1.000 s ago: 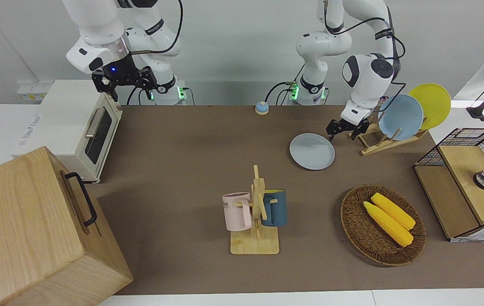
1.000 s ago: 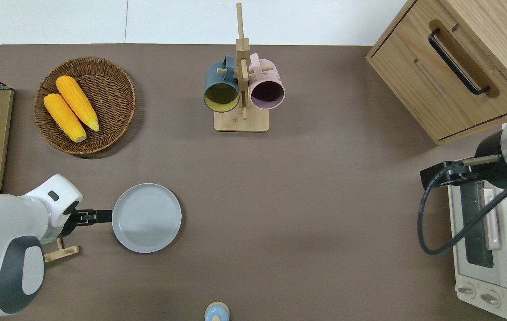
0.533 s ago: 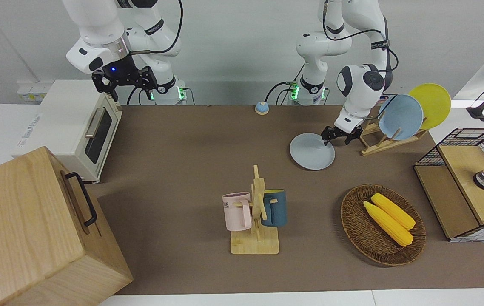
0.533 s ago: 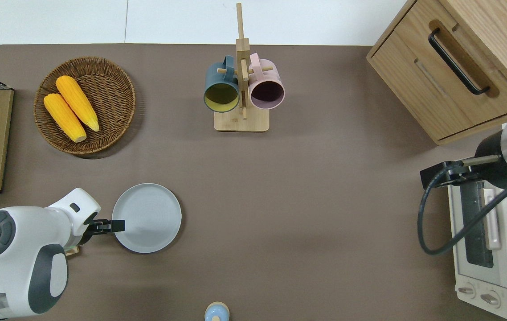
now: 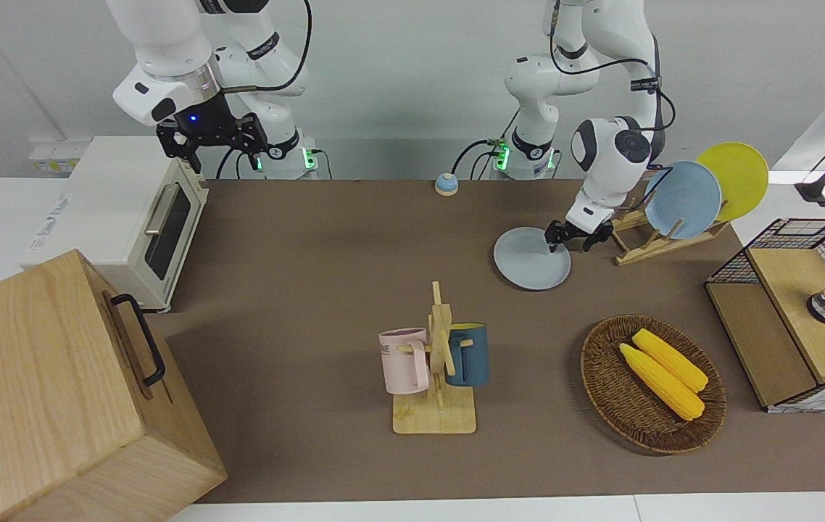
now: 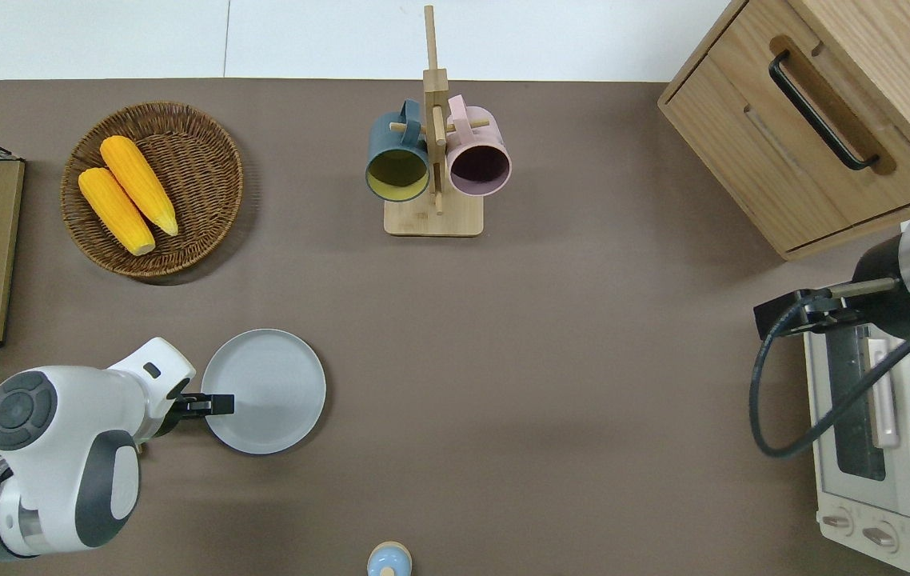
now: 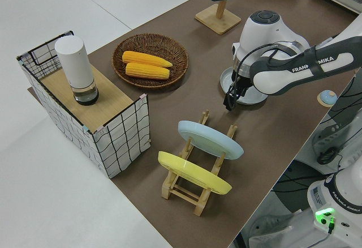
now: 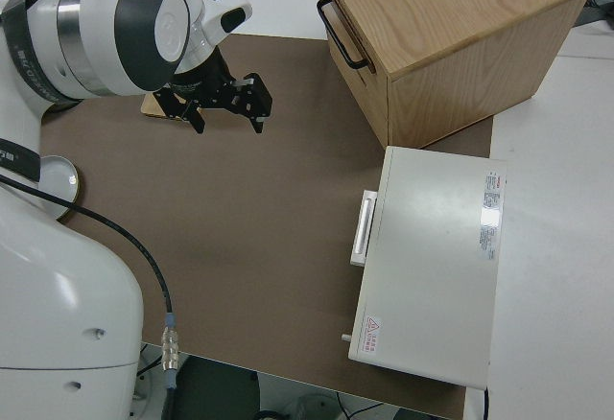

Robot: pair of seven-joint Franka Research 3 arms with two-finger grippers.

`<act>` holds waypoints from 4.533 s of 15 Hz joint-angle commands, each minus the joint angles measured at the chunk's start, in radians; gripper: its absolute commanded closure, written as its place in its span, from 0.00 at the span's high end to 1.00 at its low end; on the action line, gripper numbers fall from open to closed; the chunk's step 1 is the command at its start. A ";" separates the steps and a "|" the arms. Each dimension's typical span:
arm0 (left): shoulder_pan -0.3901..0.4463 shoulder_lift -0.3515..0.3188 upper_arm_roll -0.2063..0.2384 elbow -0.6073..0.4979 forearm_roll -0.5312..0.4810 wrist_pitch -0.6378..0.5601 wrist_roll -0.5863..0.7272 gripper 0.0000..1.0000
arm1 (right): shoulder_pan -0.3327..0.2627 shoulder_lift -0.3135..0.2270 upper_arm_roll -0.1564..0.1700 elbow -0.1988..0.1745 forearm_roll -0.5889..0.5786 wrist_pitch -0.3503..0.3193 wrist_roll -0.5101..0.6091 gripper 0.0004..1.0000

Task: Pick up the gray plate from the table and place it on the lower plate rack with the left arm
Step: 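Close the left gripper on the gray plate's rim nearest it, then lift the gray plate with the left gripper toward the wooden rack, then lower the gray plate upright into the rack's lower slot with left gripper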

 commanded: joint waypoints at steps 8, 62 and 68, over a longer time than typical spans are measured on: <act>-0.015 0.007 0.002 -0.006 -0.009 0.037 -0.043 0.00 | -0.023 -0.002 0.021 0.007 -0.006 -0.011 0.012 0.98; -0.009 0.019 -0.093 0.656 0.721 -1.074 -0.225 0.00 | -0.023 -0.002 0.021 0.007 -0.006 -0.011 0.012 0.98; 0.002 0.062 -0.093 0.613 0.869 -1.075 -0.317 0.00 | -0.023 -0.002 0.021 0.006 -0.006 -0.011 0.012 0.98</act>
